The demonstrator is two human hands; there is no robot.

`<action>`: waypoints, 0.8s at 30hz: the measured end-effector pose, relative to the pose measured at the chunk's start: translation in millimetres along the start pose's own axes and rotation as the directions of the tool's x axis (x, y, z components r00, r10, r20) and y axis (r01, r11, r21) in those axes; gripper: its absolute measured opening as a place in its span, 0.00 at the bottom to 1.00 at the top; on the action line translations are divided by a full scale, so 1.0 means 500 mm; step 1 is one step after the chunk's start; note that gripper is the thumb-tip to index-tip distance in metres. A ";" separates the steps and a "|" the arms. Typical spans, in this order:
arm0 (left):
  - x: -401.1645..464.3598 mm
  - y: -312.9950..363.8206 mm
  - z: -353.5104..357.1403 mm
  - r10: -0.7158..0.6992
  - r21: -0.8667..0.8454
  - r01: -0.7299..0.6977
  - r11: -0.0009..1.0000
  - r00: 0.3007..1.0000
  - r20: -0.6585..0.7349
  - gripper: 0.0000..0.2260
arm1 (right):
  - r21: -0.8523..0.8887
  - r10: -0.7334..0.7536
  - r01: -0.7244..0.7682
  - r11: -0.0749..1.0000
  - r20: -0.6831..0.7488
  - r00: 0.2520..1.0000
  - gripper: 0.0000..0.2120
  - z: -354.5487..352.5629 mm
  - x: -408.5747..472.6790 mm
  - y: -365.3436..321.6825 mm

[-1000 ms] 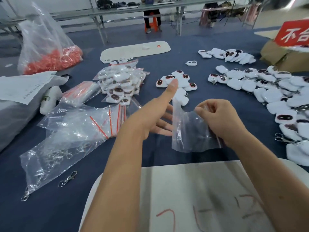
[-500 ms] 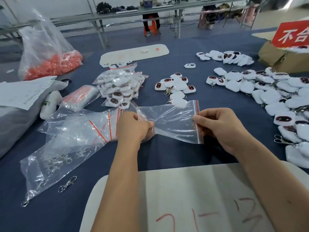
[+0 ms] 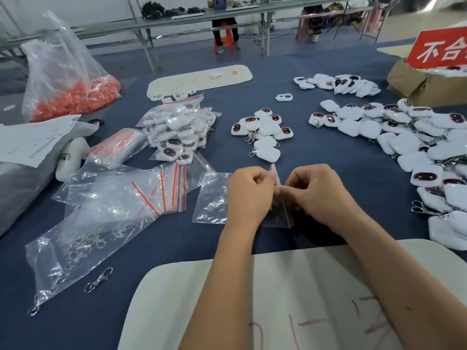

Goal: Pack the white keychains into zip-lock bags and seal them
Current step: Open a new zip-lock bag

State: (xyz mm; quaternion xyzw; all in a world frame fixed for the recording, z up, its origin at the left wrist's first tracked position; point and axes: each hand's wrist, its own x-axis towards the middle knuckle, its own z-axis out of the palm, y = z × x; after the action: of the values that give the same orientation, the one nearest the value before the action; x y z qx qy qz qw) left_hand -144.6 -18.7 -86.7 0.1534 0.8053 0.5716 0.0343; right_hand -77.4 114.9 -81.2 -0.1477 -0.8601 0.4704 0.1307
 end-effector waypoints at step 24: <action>-0.001 0.030 0.004 0.130 -0.073 -0.148 0.986 0.968 -0.213 0.14 | -0.005 -0.086 0.087 0.996 -0.152 0.985 0.12 0.020 -0.014 -0.004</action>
State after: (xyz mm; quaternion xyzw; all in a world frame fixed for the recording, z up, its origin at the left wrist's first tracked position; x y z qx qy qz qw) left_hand -140.6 -12.8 -73.5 0.1473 0.7657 0.6205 -0.0833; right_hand -74.9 103.6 -85.4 -0.1456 -0.8530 0.4521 0.2164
